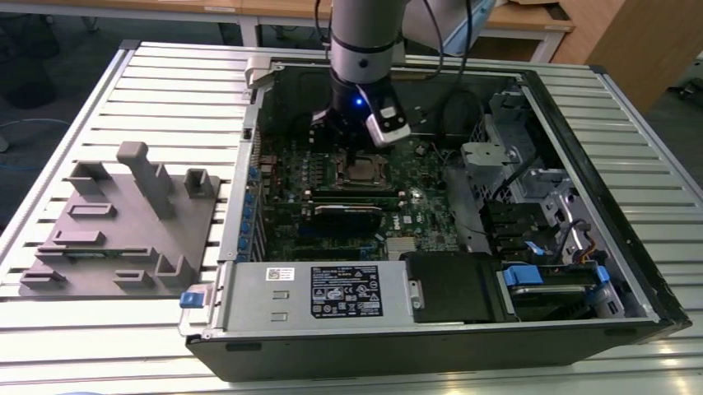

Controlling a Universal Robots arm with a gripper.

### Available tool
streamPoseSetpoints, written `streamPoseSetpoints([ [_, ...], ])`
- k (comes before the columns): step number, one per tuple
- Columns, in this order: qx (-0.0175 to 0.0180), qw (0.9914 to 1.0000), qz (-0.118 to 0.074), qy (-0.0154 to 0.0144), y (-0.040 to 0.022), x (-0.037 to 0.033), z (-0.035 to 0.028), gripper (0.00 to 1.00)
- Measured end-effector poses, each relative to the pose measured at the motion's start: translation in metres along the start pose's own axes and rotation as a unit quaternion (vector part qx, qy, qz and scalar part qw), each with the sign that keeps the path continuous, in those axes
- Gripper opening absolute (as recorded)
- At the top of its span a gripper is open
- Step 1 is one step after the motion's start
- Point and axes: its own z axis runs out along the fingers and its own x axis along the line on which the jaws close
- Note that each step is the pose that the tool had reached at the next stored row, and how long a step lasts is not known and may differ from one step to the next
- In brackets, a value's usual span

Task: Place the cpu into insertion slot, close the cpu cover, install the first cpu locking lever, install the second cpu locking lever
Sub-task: 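Close the cpu cover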

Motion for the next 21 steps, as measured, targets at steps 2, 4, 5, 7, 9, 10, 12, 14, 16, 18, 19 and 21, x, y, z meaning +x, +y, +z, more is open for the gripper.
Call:
streamPoseSetpoints([
  [2,0.0000,1.00000,0.000,0.0000,-0.0003,0.0007,0.0009,0.10],
  [4,0.0000,1.00000,0.000,0.0000,-0.0007,0.0023,0.0015,0.10],
  [5,0.0000,1.00000,0.000,0.0000,-0.0009,0.0032,0.0018,0.10],
  [7,0.0000,1.00000,0.000,0.0000,-0.0012,0.0051,0.0023,0.10],
  [9,-0.0001,1.00000,0.000,-0.0001,-0.0014,0.0066,0.0033,0.10],
  [10,-0.0001,1.00000,0.000,-0.0002,-0.0015,0.0069,0.0041,0.10],
  [12,0.0000,1.00000,0.000,-0.0002,-0.0017,0.0075,0.0052,0.10],
  [14,0.0001,1.00000,0.000,-0.0002,-0.0017,0.0079,0.0054,0.10],
  [16,-0.0001,1.00000,0.000,-0.0003,-0.0017,0.0079,0.0059,0.10],
  [18,-0.0001,1.00000,0.000,-0.0003,-0.0017,0.0081,0.0073,0.10],
  [19,0.0000,1.00000,0.000,-0.0003,-0.0018,0.0081,0.0081,0.10],
  [21,0.0000,1.00000,0.000,-0.0003,-0.0019,0.0081,0.0092,0.10],
])
